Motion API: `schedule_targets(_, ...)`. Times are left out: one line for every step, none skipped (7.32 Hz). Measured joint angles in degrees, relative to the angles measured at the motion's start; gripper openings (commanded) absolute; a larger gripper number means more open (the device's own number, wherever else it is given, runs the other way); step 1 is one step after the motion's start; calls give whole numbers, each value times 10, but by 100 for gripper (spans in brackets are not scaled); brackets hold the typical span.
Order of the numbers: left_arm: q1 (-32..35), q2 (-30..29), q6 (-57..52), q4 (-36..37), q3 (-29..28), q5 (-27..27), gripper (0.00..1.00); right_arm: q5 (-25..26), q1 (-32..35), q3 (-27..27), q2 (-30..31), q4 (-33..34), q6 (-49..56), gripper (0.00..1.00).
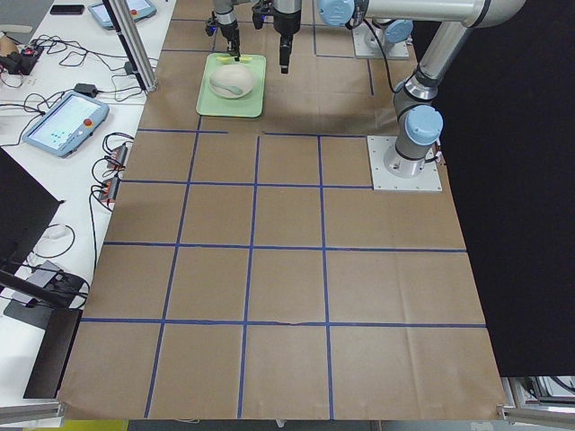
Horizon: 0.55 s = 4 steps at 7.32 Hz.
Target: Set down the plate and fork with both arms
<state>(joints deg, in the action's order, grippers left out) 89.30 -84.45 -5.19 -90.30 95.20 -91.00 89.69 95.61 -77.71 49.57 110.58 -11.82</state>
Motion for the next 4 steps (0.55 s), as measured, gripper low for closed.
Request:
schedule_targets(0, 0, 0, 0, 1, 0, 100, 0, -1, 1, 1, -2, 1, 100)
schedule_targets(0, 1, 1, 0, 1, 0, 100, 0, -3, 3, 4, -5, 1, 100)
schedule_targets(0, 2, 3, 1, 3, 1, 100, 0, -5, 3, 14, -9, 1, 100)
schedule_targets(0, 2, 5, 1, 4, 2, 100, 0, -6, 1, 32, -21, 4, 100)
